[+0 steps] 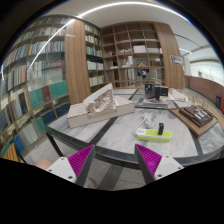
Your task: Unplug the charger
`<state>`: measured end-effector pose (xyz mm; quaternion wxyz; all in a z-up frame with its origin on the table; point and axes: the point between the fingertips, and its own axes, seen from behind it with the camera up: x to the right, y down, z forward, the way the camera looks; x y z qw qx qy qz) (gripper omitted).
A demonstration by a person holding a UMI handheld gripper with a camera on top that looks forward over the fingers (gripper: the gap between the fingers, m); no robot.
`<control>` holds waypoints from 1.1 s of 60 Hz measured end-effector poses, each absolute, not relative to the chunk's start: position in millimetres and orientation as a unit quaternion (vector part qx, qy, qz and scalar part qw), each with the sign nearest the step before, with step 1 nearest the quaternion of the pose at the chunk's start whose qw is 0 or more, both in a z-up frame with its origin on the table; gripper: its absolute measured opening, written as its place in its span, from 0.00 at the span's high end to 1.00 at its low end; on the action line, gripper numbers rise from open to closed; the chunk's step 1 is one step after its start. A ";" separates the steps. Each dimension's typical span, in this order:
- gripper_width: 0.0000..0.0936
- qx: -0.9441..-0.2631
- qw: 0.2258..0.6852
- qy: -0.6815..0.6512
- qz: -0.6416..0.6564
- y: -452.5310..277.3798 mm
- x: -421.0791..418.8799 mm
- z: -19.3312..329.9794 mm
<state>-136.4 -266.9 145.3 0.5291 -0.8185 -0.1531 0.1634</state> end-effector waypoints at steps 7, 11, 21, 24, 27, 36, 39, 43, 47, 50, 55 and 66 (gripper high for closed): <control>0.12 -0.826 0.523 -0.143 0.152 -235.5 -122.0 129.0; 0.12 -0.833 0.516 -0.135 0.145 -218.0 -113.4 119.7; 0.13 -0.844 0.515 -0.098 0.110 -149.1 -66.8 95.6; 0.13 -0.845 0.518 -0.091 0.099 -123.4 -54.6 93.1; 0.13 -0.844 0.524 -0.084 0.083 -92.9 -38.0 87.1; 0.15 -0.853 0.516 -0.065 0.036 -8.3 0.3 52.5; 0.16 -0.856 0.513 -0.064 0.034 11.3 4.3 43.5; 0.21 -0.855 0.513 -0.076 0.030 29.2 1.1 34.2; 0.62 -0.854 0.508 -0.108 0.015 35.7 -2.2 21.6; 0.83 -0.843 0.527 -0.106 0.003 39.7 0.6 24.3; 0.93 -0.840 0.537 -0.075 0.016 38.5 0.6 26.5; 0.95 -0.842 0.533 -0.075 0.026 39.8 0.0 29.4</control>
